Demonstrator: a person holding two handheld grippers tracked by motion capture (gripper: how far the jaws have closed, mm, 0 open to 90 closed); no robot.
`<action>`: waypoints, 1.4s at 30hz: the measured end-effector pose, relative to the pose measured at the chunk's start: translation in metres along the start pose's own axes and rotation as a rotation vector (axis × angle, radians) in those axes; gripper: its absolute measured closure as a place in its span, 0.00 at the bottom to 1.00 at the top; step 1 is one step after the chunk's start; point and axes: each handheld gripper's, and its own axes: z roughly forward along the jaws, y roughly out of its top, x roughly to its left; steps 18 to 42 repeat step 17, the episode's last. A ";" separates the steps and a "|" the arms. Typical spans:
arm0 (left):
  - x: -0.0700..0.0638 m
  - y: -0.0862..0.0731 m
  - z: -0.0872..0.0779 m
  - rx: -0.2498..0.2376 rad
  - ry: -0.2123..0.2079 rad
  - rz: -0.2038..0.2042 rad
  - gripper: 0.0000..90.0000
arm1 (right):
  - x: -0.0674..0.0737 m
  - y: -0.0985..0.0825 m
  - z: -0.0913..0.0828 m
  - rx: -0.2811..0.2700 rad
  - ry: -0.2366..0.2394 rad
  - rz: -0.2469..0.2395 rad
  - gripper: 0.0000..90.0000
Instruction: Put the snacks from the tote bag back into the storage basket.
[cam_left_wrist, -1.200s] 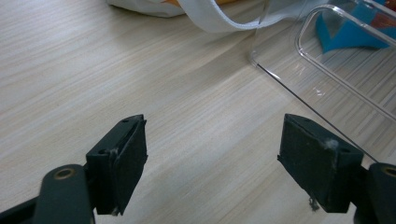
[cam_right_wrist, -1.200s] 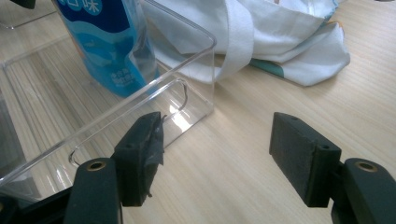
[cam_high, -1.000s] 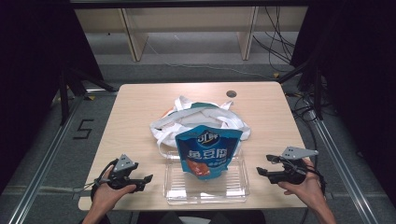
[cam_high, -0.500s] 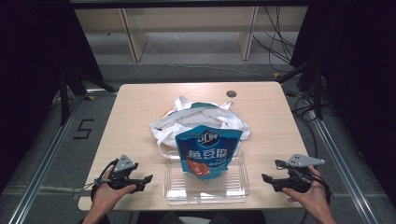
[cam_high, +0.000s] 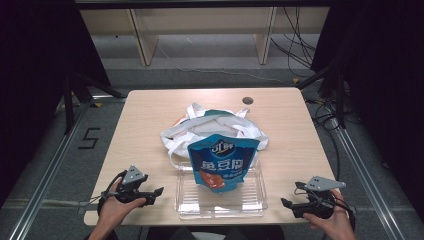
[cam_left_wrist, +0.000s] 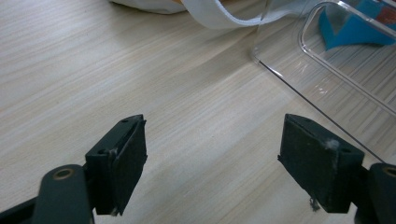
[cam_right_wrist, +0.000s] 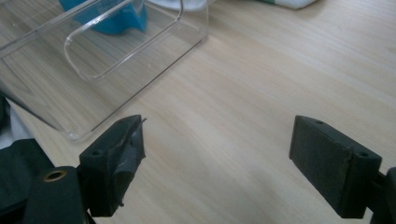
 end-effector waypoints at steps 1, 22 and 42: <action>0.000 0.000 0.000 -0.001 0.000 -0.001 0.25 | 0.001 -0.001 0.000 -0.001 0.000 0.001 0.21; -0.001 -0.001 0.002 0.002 0.002 -0.001 0.25 | -0.001 -0.006 0.001 -0.001 -0.029 0.021 0.21; -0.001 -0.001 0.002 0.002 0.002 -0.001 0.25 | -0.001 -0.006 0.001 -0.001 -0.029 0.021 0.21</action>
